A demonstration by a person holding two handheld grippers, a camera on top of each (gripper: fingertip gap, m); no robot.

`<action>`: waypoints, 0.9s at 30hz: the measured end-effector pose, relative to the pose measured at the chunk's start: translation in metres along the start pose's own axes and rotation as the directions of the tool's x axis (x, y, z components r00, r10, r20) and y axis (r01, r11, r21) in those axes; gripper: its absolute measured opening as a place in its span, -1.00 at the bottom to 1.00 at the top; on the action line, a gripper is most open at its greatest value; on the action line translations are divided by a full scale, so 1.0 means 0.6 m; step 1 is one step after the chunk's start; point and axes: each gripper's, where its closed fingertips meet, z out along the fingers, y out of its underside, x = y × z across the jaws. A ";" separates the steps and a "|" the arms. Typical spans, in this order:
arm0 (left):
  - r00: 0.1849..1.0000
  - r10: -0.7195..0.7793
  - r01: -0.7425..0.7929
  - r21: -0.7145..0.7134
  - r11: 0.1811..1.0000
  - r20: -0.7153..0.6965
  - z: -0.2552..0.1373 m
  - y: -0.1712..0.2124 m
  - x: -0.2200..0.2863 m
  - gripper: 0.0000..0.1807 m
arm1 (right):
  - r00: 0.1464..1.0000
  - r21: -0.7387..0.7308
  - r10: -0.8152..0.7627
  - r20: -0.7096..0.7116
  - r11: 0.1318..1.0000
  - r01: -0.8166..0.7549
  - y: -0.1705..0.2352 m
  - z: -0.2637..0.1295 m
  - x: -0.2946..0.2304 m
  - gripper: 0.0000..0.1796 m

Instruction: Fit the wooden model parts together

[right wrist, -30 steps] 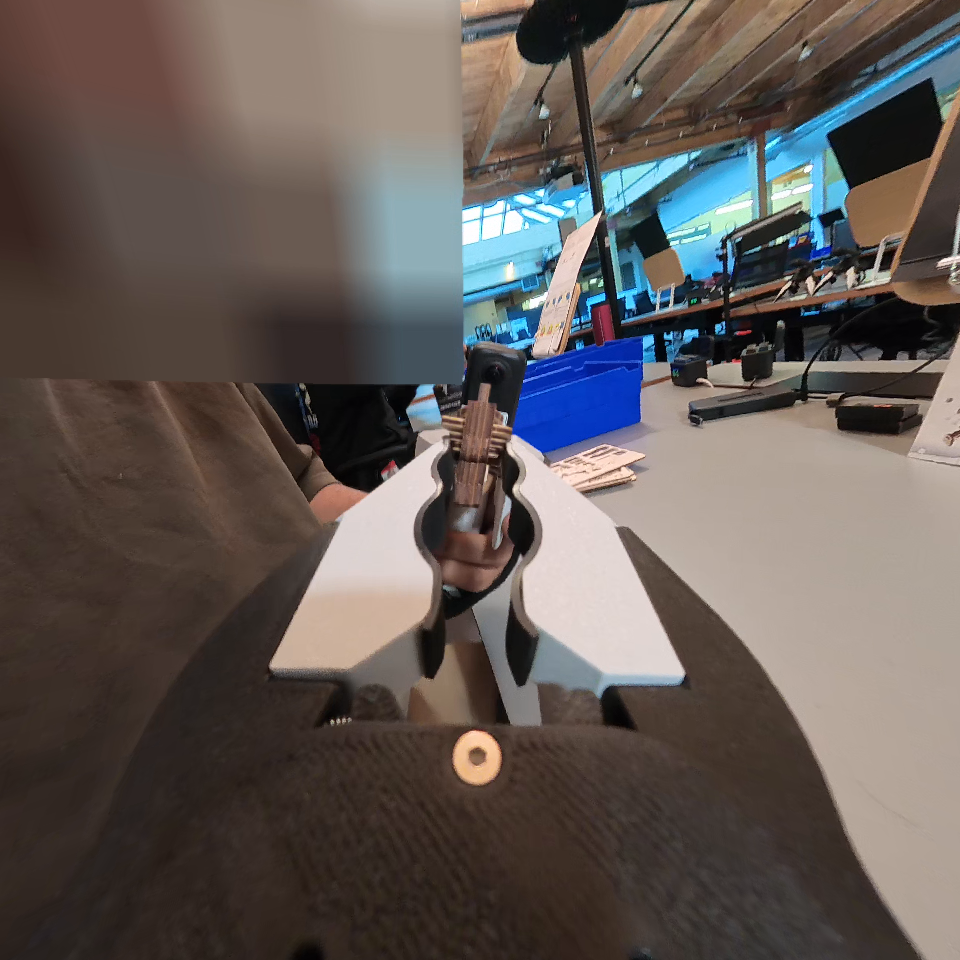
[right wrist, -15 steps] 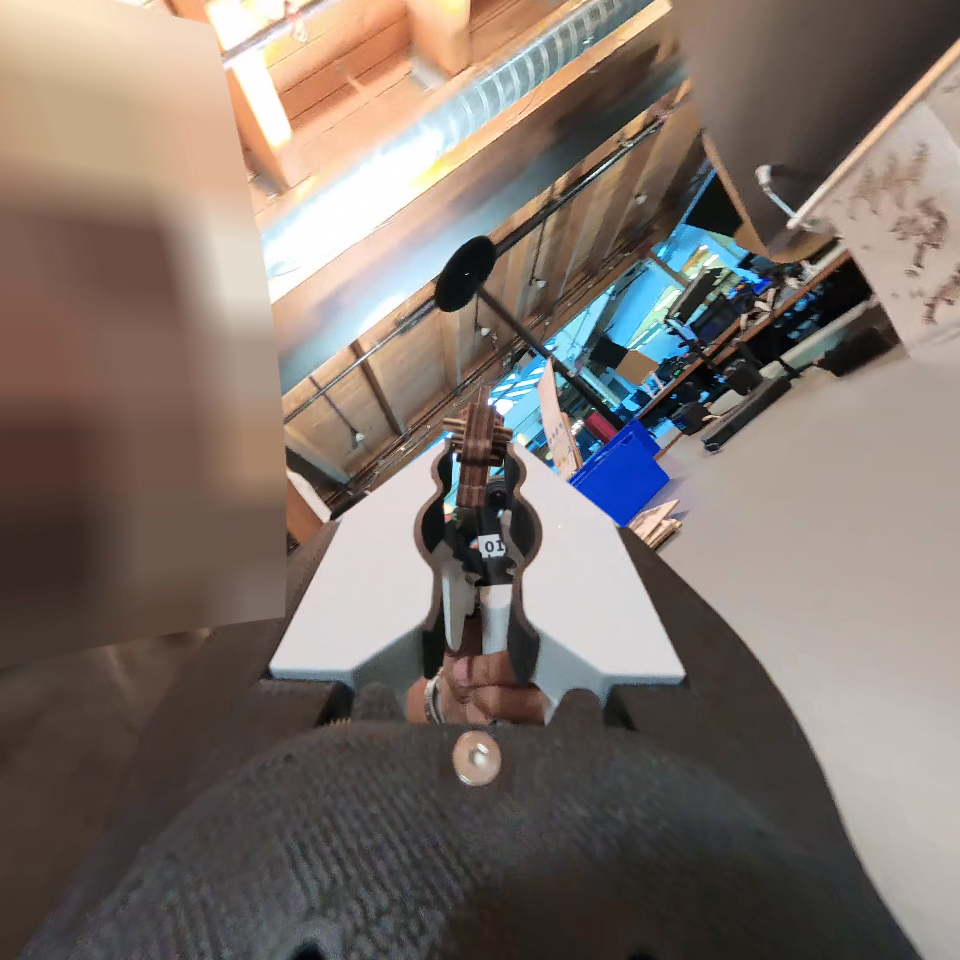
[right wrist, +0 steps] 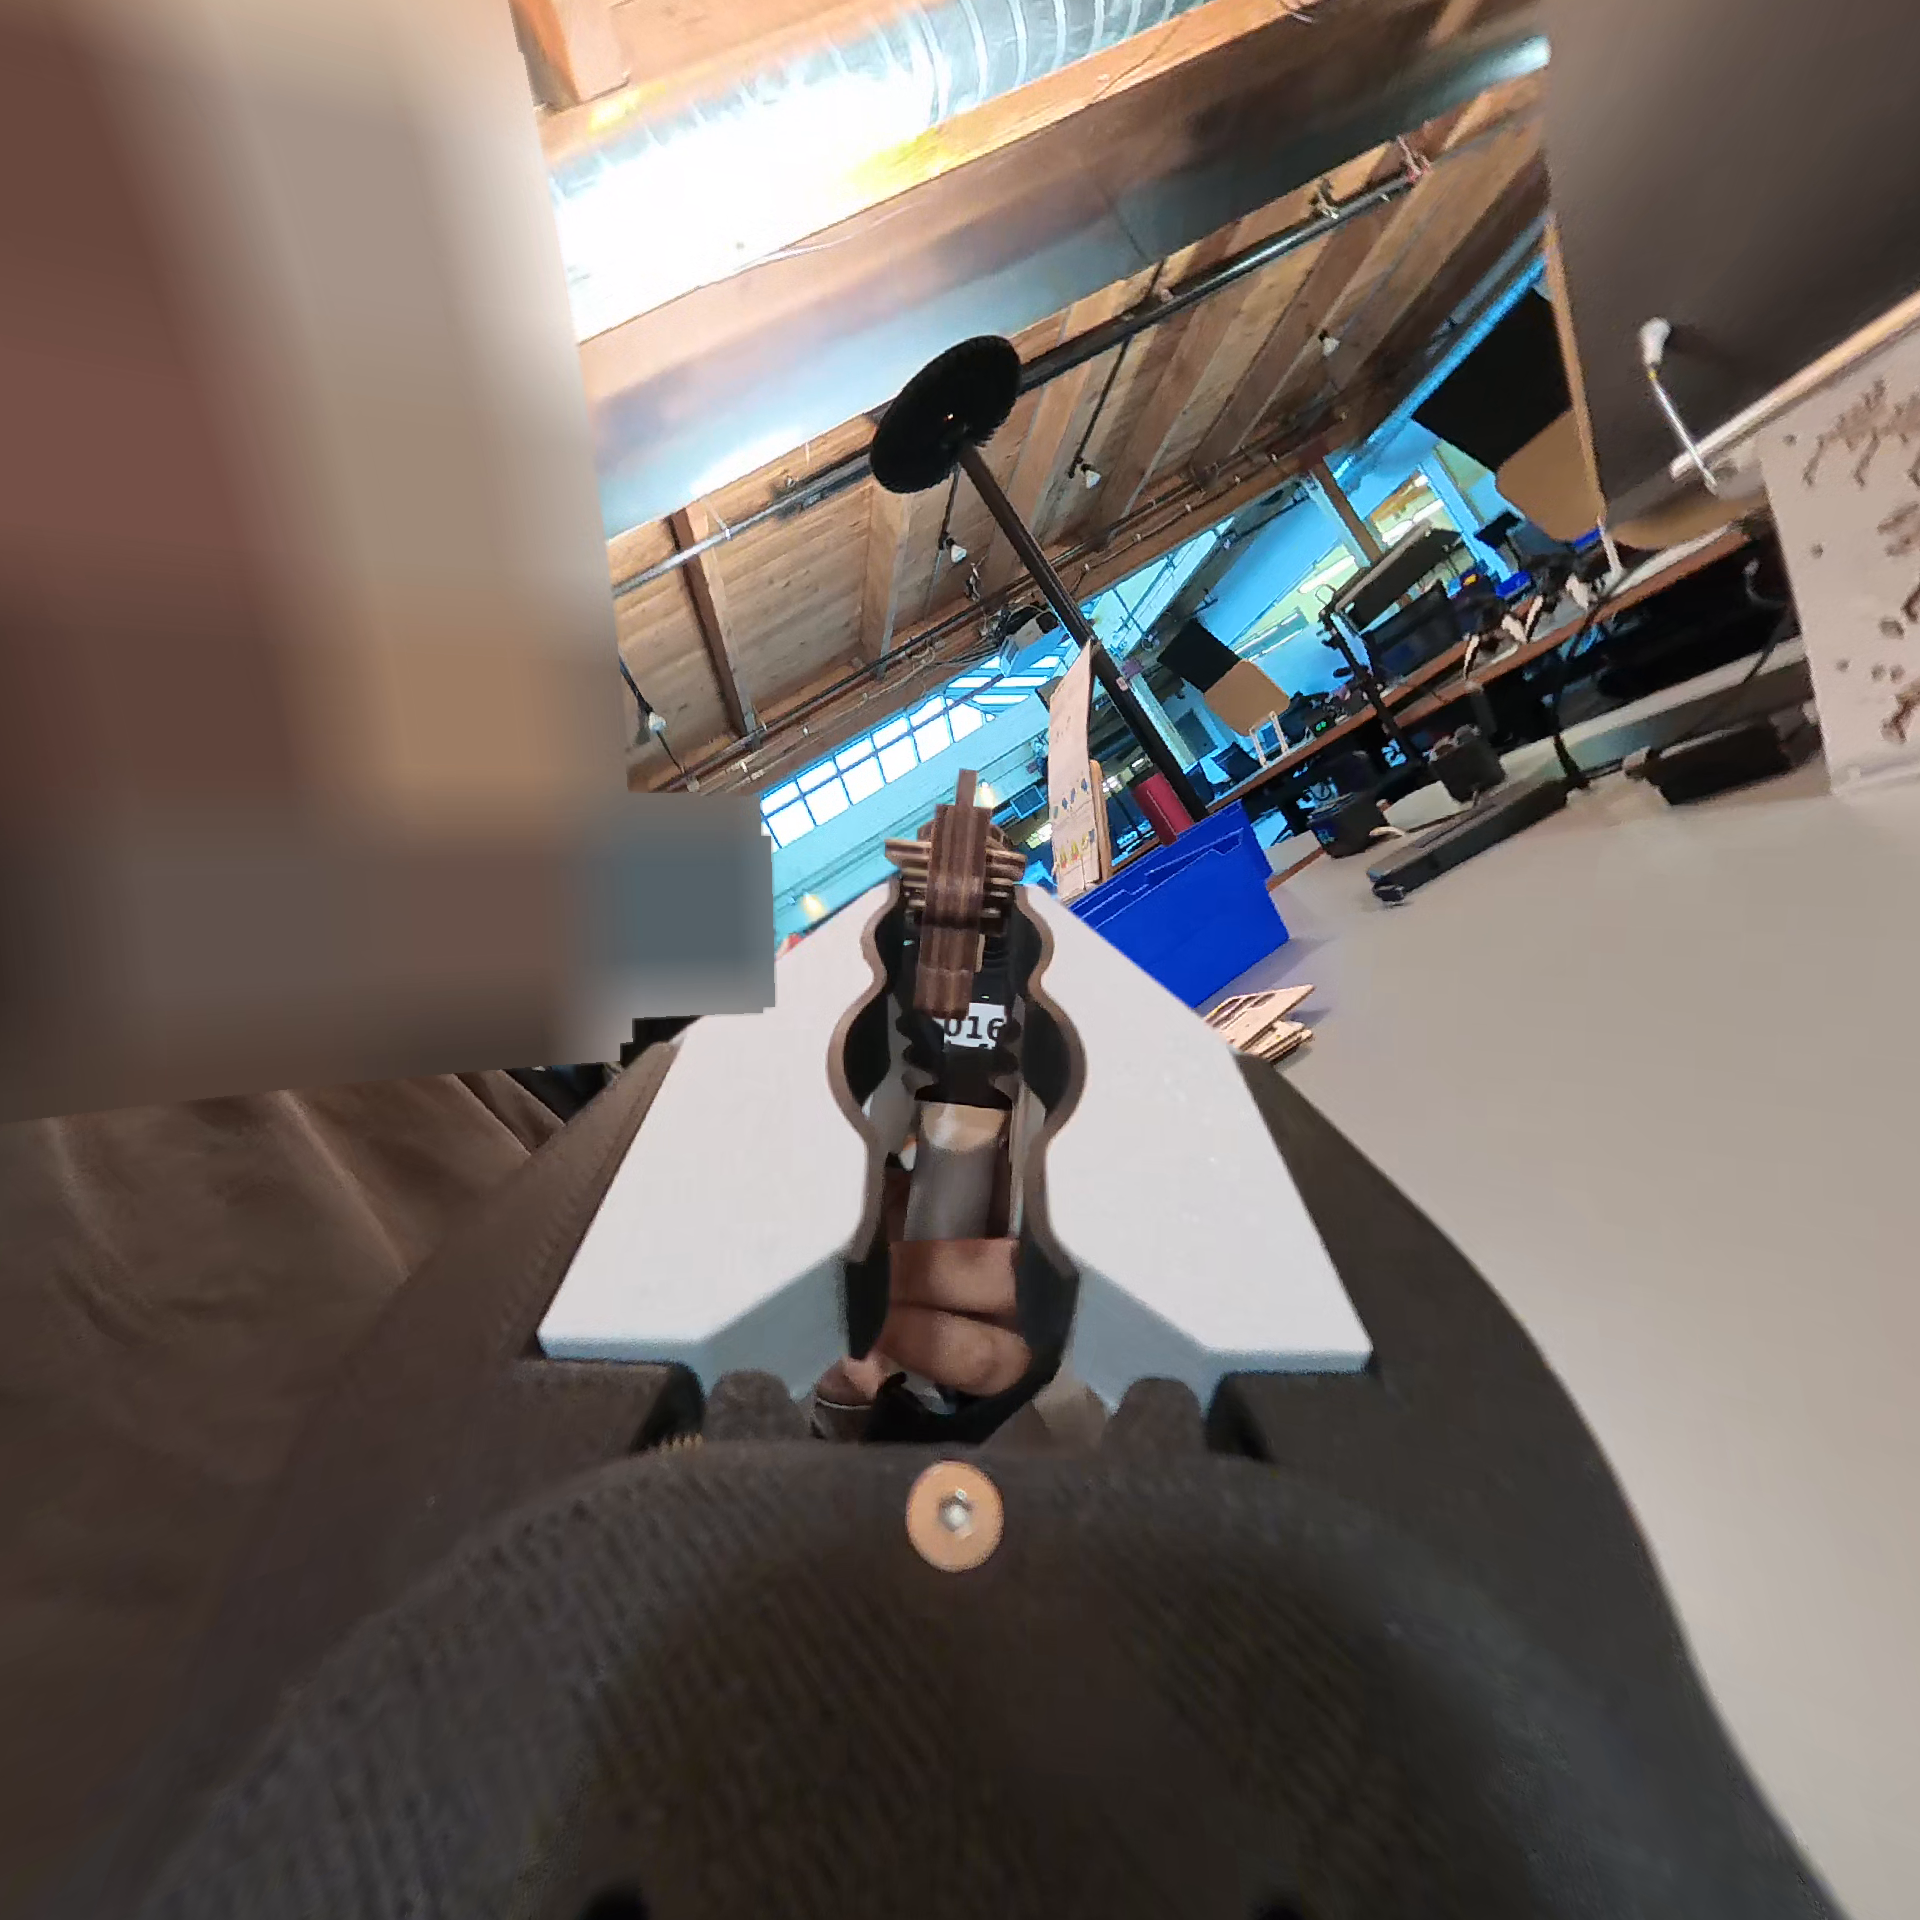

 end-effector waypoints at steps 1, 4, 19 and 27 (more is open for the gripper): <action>1.000 0.002 -0.002 0.004 1.000 -0.006 0.000 -0.001 0.002 -0.79 | 1.000 -0.007 -0.021 0.003 1.000 0.021 0.002 0.001 -0.001 -0.80; 1.000 0.008 -0.007 0.011 1.000 -0.031 -0.002 -0.003 0.009 -0.86 | 0.996 -0.029 -0.093 0.013 0.995 0.093 0.007 0.006 -0.015 -0.80; 0.967 0.203 -0.211 -0.033 0.977 -0.157 -0.013 -0.002 0.053 -0.92 | 0.958 -0.075 -0.269 0.096 0.958 0.276 0.009 0.008 -0.049 -0.61; 0.980 0.155 -0.161 -0.042 0.986 -0.126 -0.009 0.002 0.043 -0.93 | 0.896 -0.170 -0.435 0.087 0.880 0.443 0.028 0.006 -0.046 -0.71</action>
